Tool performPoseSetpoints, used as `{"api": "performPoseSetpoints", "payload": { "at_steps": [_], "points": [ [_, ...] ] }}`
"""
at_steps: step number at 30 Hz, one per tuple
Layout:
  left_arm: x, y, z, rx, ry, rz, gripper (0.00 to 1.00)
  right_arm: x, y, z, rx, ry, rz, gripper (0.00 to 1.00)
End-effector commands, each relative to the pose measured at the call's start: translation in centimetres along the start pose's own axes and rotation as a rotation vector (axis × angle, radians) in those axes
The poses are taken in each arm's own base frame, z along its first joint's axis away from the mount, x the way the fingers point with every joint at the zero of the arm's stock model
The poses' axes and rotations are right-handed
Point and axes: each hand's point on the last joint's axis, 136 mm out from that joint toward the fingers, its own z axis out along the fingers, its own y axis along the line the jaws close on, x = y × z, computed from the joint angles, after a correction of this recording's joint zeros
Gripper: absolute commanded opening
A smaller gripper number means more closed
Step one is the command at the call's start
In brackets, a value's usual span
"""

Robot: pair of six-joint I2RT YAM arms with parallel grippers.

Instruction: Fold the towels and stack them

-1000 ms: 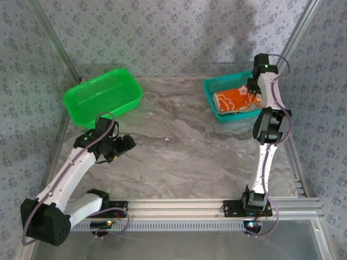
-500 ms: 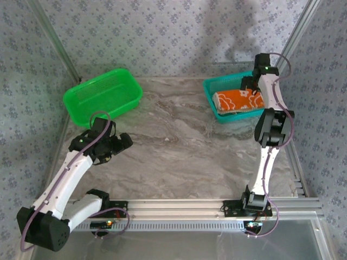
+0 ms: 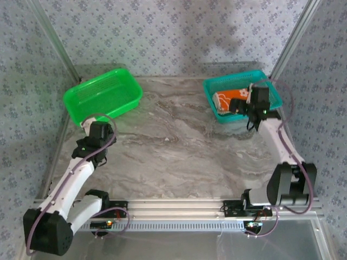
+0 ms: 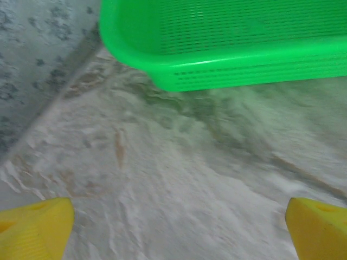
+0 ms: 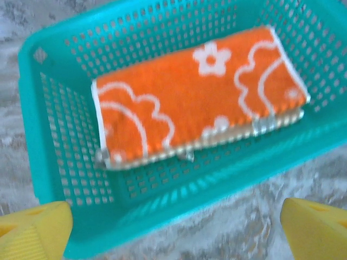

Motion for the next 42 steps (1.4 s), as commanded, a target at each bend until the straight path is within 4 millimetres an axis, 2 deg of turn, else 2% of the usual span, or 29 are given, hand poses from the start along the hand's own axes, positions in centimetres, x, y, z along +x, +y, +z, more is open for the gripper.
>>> {"api": "performPoseSetpoints", "payload": {
  "at_steps": [1,3,6,8,11,13,17,20,21,23,26,32,35,42],
  "points": [
    [-2.0,1.2,2.0,-0.088,-0.145,0.059,1.0,2.9,0.0,0.2,0.004,-0.05,-0.002,1.0],
    [-1.3,0.9,3.4,-0.078,-0.152,0.089,1.0,5.5,0.1,0.1,0.019,-0.089,-0.064,1.0],
    [-0.4,0.5,5.4,-0.061,-0.141,0.098,1.0,8.0,1.2,0.3,-0.013,-0.211,-0.188,1.0],
    [0.0,0.3,6.7,-0.065,-0.127,0.095,1.0,9.1,1.3,0.5,-0.01,-0.277,-0.234,1.0],
    [-0.6,-0.9,7.8,-0.026,-0.145,0.098,1.0,10.0,0.6,1.2,0.023,-0.313,-0.271,1.0],
    [-1.4,-1.7,8.4,0.015,-0.174,0.102,1.0,9.8,0.5,1.9,0.039,-0.305,-0.304,1.0],
    [-2.6,-2.3,9.3,0.06,-0.214,0.08,1.0,8.0,1.0,2.9,0.003,-0.403,-0.321,1.0],
    [-3.2,-3.0,9.7,0.119,-0.245,0.07,1.0,8.2,0.9,4.3,-0.061,-0.408,-0.285,1.0],
    [-3.4,-3.2,9.9,0.132,-0.248,0.069,1.0,8.3,0.3,4.6,-0.043,-0.396,-0.257,1.0],
    [-3.7,-3.6,10.2,0.162,-0.249,0.071,1.0,8.6,-0.2,4.6,-0.078,-0.4,-0.23,1.0],
    [-3.6,-4.9,10.6,0.229,-0.233,0.09,1.0,9.4,0.1,5.0,-0.109,-0.458,-0.225,1.0],
    [-2.1,-6.7,11.1,0.32,-0.294,0.123,1.0,8.9,-1.0,6.2,-0.056,-0.36,-0.192,1.0],
    [-2.0,-6.9,11.1,0.329,-0.297,0.127,1.0,8.7,-2.0,7.1,-0.03,-0.314,-0.144,1.0],
    [-1.9,-6.9,11.1,0.33,-0.294,0.129,1.0,8.5,-2.1,7.0,-0.023,-0.325,-0.146,1.0]
  ]
}}
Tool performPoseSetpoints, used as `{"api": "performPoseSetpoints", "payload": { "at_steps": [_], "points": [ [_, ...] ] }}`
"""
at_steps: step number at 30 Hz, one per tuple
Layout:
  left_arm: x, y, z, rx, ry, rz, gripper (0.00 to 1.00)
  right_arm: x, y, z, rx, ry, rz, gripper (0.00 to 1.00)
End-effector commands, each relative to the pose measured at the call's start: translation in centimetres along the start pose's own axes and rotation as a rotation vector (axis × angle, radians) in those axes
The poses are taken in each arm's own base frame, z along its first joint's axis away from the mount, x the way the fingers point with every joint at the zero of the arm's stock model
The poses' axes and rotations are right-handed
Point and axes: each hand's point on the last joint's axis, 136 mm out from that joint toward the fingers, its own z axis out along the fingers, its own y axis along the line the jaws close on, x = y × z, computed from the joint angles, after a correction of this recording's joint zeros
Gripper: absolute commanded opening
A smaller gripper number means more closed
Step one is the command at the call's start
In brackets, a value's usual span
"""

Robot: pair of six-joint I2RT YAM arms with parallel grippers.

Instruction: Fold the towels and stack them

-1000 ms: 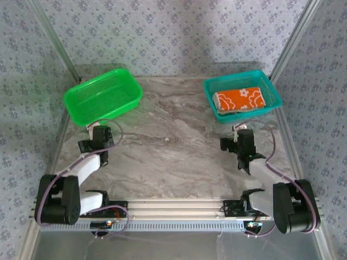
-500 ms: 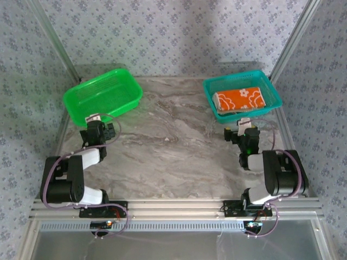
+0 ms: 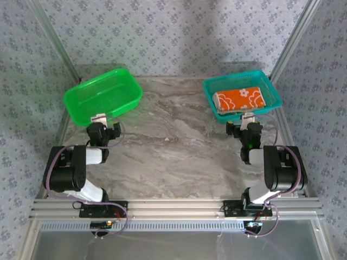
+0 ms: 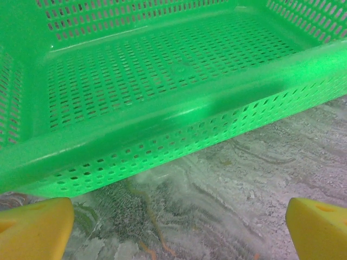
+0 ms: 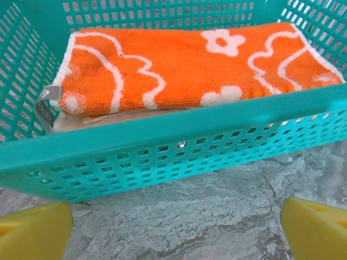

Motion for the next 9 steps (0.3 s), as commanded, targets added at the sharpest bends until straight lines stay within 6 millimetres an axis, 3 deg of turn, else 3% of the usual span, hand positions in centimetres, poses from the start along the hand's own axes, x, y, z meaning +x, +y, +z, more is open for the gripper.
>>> {"api": "performPoseSetpoints", "payload": {
  "at_steps": [1,9],
  "points": [
    [-1.26,-0.5,-0.04,0.024,-0.051,0.008,1.0,0.4,-0.19,0.21,0.011,0.023,0.016,1.0],
    [-1.23,-0.5,-0.03,0.024,-0.051,0.01,1.0,0.38,-0.23,0.24,0.009,0.024,0.02,1.0]
  ]
}}
